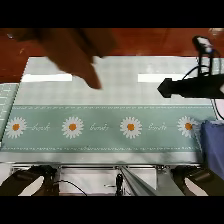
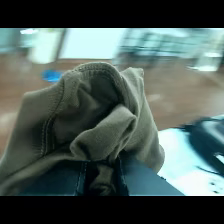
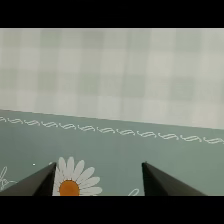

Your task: Fold the shirts.

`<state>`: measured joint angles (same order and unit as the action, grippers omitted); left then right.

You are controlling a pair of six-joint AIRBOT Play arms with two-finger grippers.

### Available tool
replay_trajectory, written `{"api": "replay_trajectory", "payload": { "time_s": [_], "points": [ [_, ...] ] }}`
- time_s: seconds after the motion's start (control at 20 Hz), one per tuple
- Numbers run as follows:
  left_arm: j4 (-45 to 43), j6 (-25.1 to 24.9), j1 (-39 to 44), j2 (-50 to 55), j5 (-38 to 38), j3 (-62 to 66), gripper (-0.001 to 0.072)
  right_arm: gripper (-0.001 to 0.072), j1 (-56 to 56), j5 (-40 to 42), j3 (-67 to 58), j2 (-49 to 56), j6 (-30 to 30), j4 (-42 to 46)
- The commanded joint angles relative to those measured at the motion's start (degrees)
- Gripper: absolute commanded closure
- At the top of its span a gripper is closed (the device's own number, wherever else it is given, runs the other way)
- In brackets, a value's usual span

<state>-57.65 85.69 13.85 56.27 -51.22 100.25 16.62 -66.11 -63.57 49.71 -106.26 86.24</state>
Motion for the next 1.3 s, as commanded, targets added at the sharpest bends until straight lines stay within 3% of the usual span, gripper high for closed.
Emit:
{"api": "replay_trajectory", "payload": {
  "time_s": [0.0,0.15,0.4,0.55,0.7,0.75,0.8,1.0,1.1,1.25],
  "points": [
    [0.15,0.07,8.92,5.05,2.12,2.51,0.0673,0.0091,-0.02,-1.18,0.02,-6.23,-1.81,2.69],
    [0.11,0.02,13.07,8.17,-2.4,-3.23,0.0673,0.0091,-0.02,-3.02,0.02,-9.01,-4.55,6.64],
    [1.62,0.0,14.47,8.17,-1.99,-29.64,0.0673,0.0091,-0.02,-5.97,0.02,-9.53,-5.7,9.99],
    [1.57,-0.5,12.92,8.35,-1.6,-43.39,0.0673,0.0092,-0.02,-5.55,0.02,-9.44,-6.49,10.25],
    [-1.16,-2.54,8.17,8.5,-4.59,-48.65,0.0667,0.0091,-0.02,-6.14,1.09,-8.09,-6.47,10.12],
    [-2.56,-2.56,6.1,8.83,-5.77,-48.72,0.0458,0.009,-0.02,-5.25,2.05,-7.04,-6.6,9.97],
    [-2.99,-2.58,4.22,9.07,-6.91,-48.52,-0.0001,0.008,-0.02,-3.43,3.21,-5.51,-7.1,9.31],
    [-7.1,-3.41,-5.44,9.22,-13.97,-42.38,0.0007,0.0076,-1.46,5.81,2.78,3.19,-4.28,4.2],
    [-9.35,-3.45,-14.03,8.57,-19.78,-37.62,0.0007,0.0076,-9.53,3.1,-2.29,5.86,-2.38,3.39],
    [-9.53,-2.84,-27.36,5.7,-21.94,-40.72,0.0007,0.0077,-28.06,-1.09,-3.43,4.79,0.94,3.19]
  ]
}}
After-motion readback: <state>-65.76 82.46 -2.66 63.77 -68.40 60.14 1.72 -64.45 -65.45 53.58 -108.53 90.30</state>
